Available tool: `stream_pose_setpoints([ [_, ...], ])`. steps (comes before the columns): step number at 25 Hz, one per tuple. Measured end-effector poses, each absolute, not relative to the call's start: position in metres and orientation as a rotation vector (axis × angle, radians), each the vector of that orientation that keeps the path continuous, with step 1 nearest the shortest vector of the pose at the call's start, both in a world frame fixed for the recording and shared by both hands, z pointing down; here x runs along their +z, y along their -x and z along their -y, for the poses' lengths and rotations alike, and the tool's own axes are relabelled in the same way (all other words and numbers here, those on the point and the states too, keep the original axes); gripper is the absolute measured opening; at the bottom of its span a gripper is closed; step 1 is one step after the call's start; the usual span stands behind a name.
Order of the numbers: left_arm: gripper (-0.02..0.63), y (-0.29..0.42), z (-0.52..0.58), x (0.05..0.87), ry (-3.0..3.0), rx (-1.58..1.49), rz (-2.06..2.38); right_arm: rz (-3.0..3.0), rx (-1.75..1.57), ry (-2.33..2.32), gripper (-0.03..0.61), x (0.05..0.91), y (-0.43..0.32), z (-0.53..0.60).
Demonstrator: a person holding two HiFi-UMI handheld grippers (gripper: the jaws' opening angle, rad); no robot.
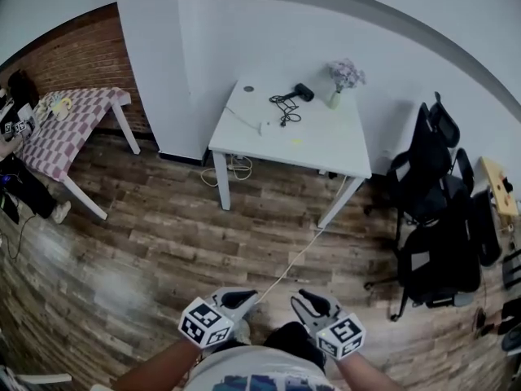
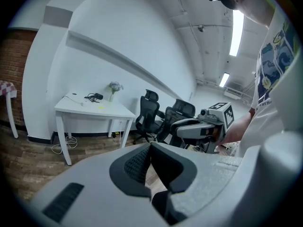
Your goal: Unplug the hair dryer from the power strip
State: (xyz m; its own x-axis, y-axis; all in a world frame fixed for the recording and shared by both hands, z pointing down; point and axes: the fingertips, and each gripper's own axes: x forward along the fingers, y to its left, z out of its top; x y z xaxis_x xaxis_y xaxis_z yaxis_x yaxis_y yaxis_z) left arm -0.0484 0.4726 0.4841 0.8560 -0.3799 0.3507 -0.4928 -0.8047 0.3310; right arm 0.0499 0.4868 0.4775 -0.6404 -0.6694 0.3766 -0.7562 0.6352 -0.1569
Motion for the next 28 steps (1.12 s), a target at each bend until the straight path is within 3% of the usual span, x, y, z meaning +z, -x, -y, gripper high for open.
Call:
stream_pose_setpoints([
  [11,0.003,0.011,-0.361,0.495,-2.543,0.424,0.753,2.623,0.475,-1.058,0.106,0.494,-0.095,-0.362],
  [28,0.003,-0.11,-0.178,0.48,-2.491,0.436,0.932,2.695,0.425,-0.864,0.101,0.492,-0.216,-0.174],
])
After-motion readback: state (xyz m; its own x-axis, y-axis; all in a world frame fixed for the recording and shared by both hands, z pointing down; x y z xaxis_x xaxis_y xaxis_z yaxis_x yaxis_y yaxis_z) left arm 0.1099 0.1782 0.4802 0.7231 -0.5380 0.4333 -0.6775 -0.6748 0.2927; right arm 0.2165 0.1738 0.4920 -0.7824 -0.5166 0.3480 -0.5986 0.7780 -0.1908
